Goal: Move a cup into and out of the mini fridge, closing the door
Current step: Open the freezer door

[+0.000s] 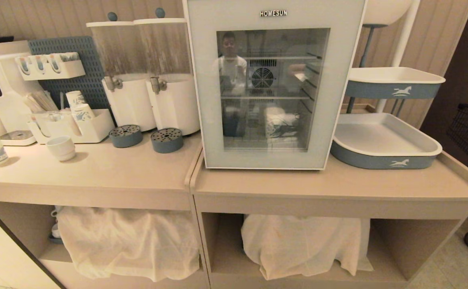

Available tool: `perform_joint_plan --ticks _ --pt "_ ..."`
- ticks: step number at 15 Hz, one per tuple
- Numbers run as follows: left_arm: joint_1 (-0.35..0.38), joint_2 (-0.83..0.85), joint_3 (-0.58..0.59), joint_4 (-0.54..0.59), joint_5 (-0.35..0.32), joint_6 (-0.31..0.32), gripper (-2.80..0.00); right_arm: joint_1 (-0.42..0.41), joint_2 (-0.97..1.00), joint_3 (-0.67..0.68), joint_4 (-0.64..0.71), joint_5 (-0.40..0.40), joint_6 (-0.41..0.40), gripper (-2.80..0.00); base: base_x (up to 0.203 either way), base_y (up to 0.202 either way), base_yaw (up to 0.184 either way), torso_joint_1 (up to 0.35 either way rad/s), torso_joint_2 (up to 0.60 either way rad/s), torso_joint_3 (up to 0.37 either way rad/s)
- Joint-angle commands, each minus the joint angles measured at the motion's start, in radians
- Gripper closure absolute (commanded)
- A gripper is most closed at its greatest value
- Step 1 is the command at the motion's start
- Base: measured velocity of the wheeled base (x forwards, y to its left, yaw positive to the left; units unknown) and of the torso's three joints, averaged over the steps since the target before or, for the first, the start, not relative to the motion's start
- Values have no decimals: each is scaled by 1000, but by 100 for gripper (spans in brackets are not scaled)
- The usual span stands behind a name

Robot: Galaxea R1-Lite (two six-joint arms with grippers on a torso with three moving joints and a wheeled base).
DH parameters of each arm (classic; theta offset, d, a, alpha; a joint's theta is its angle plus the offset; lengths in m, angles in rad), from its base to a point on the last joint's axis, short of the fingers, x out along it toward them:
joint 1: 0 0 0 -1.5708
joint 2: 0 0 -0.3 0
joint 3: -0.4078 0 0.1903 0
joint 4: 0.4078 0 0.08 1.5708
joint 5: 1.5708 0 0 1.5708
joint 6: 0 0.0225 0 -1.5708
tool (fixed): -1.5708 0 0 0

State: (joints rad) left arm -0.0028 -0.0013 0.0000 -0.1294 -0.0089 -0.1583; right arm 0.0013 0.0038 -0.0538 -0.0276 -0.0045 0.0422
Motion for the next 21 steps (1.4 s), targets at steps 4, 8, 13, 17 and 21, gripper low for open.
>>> perform_joint_plan --ticks 4,8,13,17,21 --pt "0 -3 40 -1 0 -1 0 -1 -1 12 133 15 -46 0 0 0 0 0 0 0" --pt "0 -3 40 -1 0 -1 0 -1 -1 12 133 14 -45 0 0 0 0 0 0 0" --pt "0 -3 40 -1 0 -1 0 -1 -1 12 132 12 -37 0 0 0 0 0 0 0" --pt "0 -3 40 -1 0 -1 0 -1 -1 12 133 12 -30 0 0 0 0 0 0 0" --pt "0 -3 40 -1 0 -1 0 -1 -1 12 133 11 -27 0 0 0 0 0 0 0"
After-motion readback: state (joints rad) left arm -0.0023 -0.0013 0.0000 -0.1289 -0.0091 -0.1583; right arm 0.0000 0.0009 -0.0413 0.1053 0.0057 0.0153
